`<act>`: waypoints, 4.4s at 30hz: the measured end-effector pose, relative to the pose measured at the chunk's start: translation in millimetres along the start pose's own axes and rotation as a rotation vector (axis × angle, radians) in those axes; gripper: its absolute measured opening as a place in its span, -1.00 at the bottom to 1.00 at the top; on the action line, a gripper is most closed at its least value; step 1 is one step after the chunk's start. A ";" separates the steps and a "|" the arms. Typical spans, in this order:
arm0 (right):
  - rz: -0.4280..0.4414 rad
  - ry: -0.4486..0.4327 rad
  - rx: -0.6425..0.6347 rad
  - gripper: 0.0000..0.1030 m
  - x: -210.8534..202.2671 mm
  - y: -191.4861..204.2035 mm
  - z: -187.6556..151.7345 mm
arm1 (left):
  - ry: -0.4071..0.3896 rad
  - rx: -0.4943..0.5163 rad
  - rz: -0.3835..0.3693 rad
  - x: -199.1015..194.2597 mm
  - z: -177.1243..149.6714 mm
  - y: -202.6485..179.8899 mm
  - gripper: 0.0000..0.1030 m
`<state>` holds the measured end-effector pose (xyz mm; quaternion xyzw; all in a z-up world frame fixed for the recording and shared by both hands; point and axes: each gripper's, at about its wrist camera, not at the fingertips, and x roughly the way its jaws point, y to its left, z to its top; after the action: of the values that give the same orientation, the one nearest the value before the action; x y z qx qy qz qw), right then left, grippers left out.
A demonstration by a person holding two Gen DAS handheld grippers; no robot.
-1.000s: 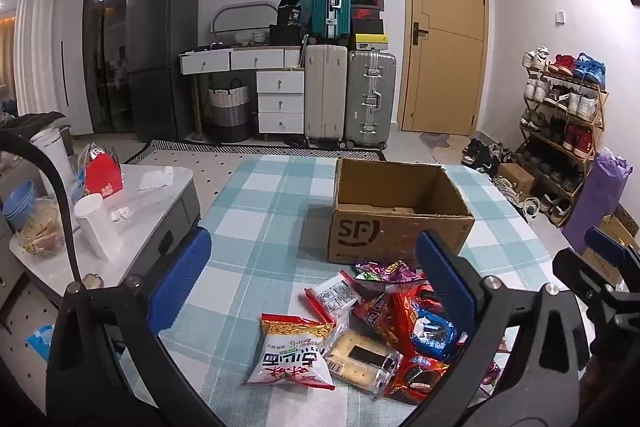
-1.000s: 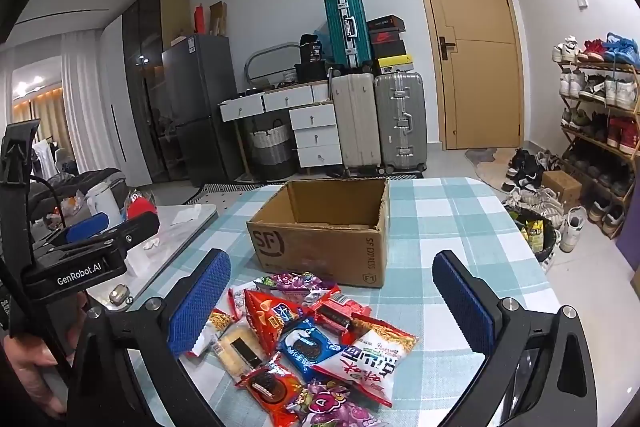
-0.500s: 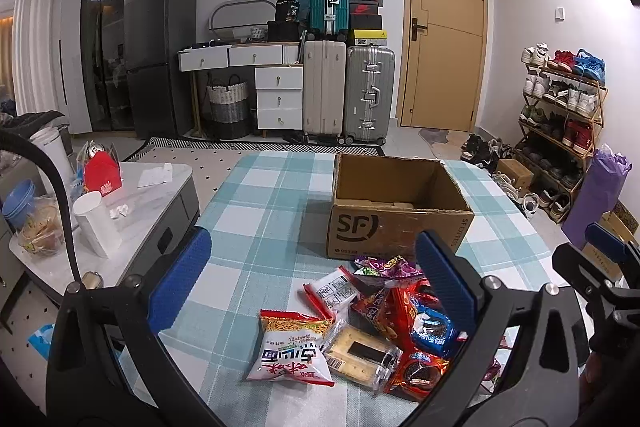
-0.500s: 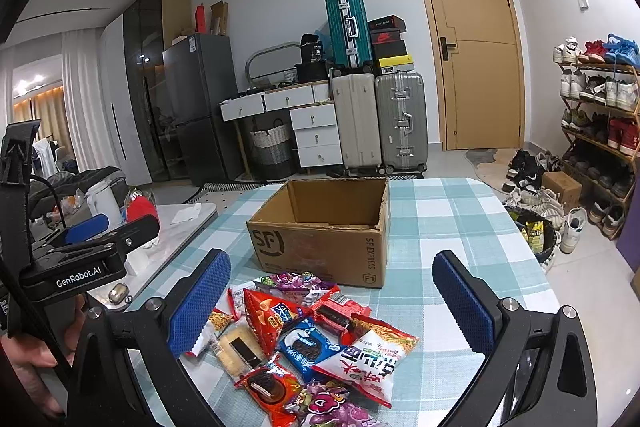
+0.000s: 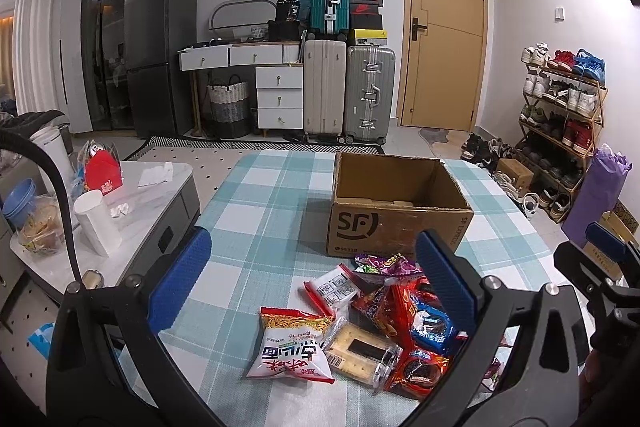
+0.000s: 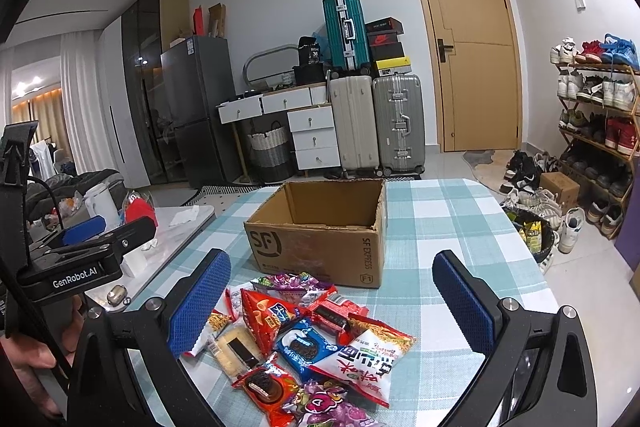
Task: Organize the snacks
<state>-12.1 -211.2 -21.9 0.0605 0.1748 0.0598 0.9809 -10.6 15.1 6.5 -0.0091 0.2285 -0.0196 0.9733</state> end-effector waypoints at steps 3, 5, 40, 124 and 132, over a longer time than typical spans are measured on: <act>0.002 -0.007 -0.006 1.00 -2.4 1.4 -0.6 | -0.001 0.000 0.002 -0.1 -0.6 0.1 0.98; 0.002 -0.010 -0.009 1.00 -3.3 2.1 -1.5 | -0.006 0.003 0.011 -0.6 -1.9 1.7 0.98; 0.032 0.003 0.004 1.00 -6.1 4.7 -4.1 | 0.008 -0.005 0.009 1.1 -8.5 6.9 0.98; 0.066 0.513 0.300 0.66 151.7 -76.9 -95.9 | 0.413 -0.067 -0.324 138.5 -118.8 88.1 -0.07; 0.107 0.505 0.360 0.08 156.1 -79.7 -101.3 | 0.412 -0.080 -0.325 136.5 -116.2 91.3 -0.07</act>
<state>105.6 -258.2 -179.8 0.2255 0.4170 0.0928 0.8756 62.9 99.5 -160.7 -0.0800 0.4181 -0.1679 0.8892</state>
